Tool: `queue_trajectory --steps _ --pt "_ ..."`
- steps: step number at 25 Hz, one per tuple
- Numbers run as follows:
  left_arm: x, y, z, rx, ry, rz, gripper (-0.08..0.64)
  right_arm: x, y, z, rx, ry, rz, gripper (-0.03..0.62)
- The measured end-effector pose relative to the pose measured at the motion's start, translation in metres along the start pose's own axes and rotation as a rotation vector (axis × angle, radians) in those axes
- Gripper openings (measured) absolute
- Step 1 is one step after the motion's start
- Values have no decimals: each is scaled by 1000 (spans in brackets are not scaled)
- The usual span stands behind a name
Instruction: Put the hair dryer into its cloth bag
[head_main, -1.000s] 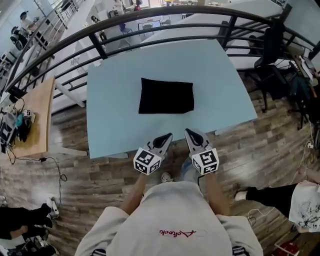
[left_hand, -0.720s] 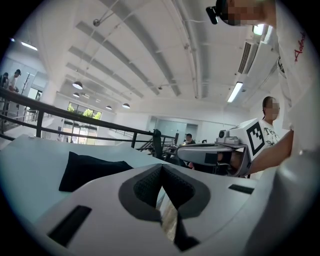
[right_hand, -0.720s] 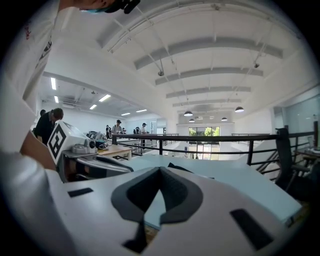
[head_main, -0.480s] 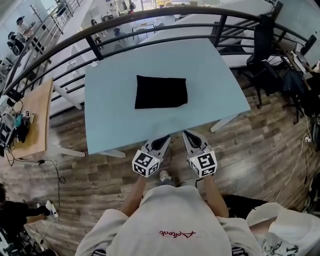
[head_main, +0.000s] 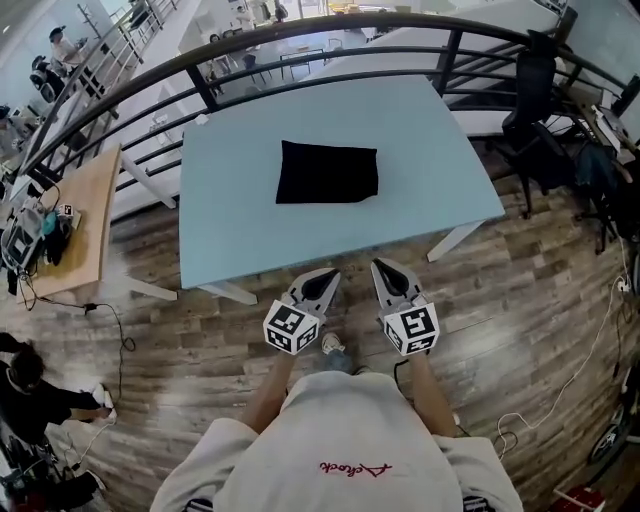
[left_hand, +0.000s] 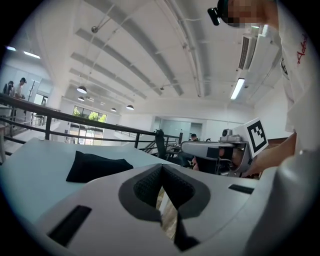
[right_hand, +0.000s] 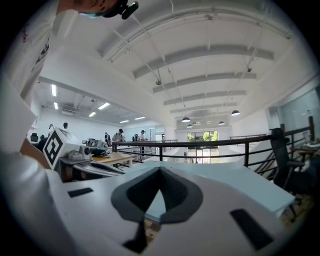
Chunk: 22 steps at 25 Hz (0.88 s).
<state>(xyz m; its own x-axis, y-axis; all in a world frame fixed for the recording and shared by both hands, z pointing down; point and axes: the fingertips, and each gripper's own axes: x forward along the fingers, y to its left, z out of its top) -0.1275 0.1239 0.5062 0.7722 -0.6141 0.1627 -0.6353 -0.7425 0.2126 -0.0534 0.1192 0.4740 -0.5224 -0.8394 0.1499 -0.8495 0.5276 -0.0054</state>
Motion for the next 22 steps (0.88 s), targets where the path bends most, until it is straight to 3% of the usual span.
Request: queue_trajectory --steps 11,22 --pt "-25 -40 -11 14 4 12 6 -46 14 -7 24 -10 -21 14" --pt "-37 -42 -20 5 3 27 6 -47 26 -5 8 -8 -2 14"
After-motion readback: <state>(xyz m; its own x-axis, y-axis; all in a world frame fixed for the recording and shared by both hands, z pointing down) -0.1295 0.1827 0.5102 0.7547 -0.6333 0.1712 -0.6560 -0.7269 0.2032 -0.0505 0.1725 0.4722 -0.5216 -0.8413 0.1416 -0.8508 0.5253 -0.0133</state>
